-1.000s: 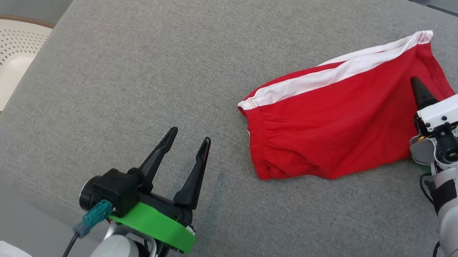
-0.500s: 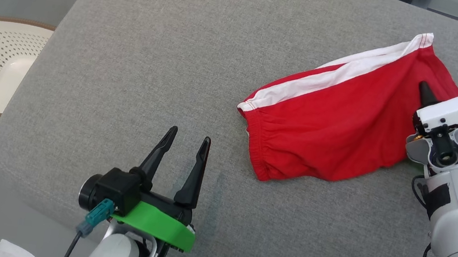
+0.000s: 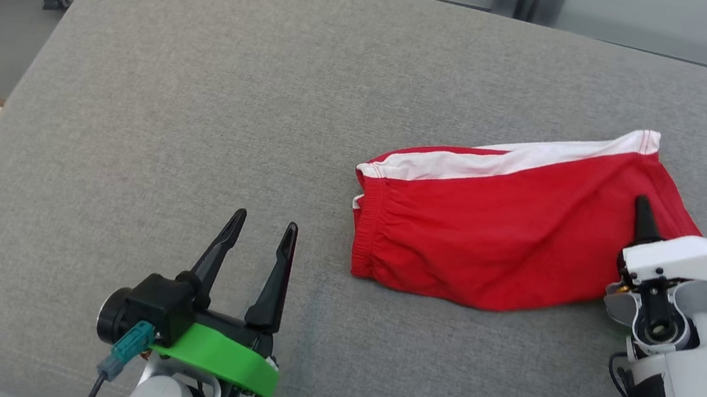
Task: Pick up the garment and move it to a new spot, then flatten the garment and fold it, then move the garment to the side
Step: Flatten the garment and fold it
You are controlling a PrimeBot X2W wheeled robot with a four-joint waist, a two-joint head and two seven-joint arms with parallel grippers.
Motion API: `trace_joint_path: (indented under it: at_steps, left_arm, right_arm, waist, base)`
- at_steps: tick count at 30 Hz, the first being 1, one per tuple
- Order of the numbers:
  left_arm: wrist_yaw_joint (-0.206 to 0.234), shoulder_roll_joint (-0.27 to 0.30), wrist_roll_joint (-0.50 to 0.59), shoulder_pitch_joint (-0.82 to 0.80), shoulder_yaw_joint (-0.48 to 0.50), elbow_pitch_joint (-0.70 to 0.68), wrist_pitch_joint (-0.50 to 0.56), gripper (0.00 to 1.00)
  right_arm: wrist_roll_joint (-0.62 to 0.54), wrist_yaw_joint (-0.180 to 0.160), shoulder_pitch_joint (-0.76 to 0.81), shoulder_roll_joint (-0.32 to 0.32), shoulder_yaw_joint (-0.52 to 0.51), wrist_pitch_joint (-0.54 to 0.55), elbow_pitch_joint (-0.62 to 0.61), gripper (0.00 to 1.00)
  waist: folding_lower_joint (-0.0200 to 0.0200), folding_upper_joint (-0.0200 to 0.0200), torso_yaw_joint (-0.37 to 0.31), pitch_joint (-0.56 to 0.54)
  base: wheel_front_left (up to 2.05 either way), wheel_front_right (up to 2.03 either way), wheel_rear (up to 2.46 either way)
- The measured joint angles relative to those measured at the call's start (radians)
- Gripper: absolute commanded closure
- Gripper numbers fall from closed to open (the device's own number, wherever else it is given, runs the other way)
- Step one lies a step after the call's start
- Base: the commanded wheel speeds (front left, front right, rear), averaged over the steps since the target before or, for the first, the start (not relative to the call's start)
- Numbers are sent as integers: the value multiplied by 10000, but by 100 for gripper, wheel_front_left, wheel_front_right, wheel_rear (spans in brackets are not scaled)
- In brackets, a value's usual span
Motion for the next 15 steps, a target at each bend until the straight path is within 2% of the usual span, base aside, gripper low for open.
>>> trace_joint_path:
  at_steps: [7, 15]
  left_arm:
    - [-98, 0, 148, 266, 263, 17, 0, 0]
    - [-184, 0, 284, 445, 307, 56, 0, 0]
  right_arm:
    - [-207, -2, 1553, 98, -270, -673, -945, 100]
    - [-571, -4, 2713, 318, -1143, -1114, -1354, 100]
  waist:
    - [0, 0, -869, -447]
    - [0, 0, -1589, -888]
  base:
    - [0, 0, 0]
    - [0, 0, 0]
